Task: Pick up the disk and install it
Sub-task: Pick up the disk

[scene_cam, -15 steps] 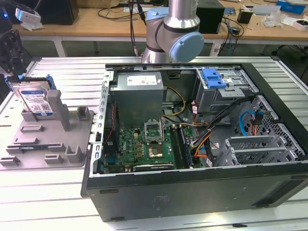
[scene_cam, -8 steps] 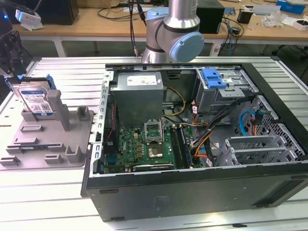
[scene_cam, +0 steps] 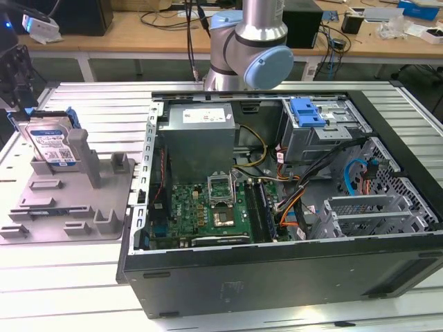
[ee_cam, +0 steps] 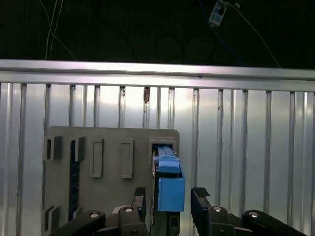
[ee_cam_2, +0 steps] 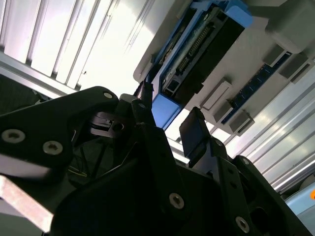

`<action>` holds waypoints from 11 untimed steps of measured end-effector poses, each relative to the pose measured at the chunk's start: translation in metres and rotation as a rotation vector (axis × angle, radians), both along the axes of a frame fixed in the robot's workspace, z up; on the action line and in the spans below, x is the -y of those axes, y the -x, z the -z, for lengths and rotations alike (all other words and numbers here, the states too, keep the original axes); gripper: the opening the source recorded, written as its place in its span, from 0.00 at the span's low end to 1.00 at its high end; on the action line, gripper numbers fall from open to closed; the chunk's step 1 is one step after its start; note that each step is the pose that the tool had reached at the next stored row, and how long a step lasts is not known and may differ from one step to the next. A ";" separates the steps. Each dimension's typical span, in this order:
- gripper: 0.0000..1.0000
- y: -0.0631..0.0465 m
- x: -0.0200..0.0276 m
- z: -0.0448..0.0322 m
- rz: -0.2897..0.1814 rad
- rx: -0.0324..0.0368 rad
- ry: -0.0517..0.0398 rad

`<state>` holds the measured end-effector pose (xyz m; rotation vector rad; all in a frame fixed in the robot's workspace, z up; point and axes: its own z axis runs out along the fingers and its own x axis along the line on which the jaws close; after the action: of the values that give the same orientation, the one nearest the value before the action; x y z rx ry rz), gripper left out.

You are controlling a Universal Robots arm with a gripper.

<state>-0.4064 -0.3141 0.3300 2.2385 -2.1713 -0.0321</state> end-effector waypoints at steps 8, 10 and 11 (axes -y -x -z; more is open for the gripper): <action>0.50 0.000 0.0000 0.0045 0.000 -0.0001 0.0000; 0.50 0.000 0.0000 0.0052 0.000 -0.0001 0.0000; 0.50 0.000 0.0000 0.0057 0.000 -0.0001 0.0000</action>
<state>-0.4065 -0.3141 0.3242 2.2384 -2.1714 -0.0322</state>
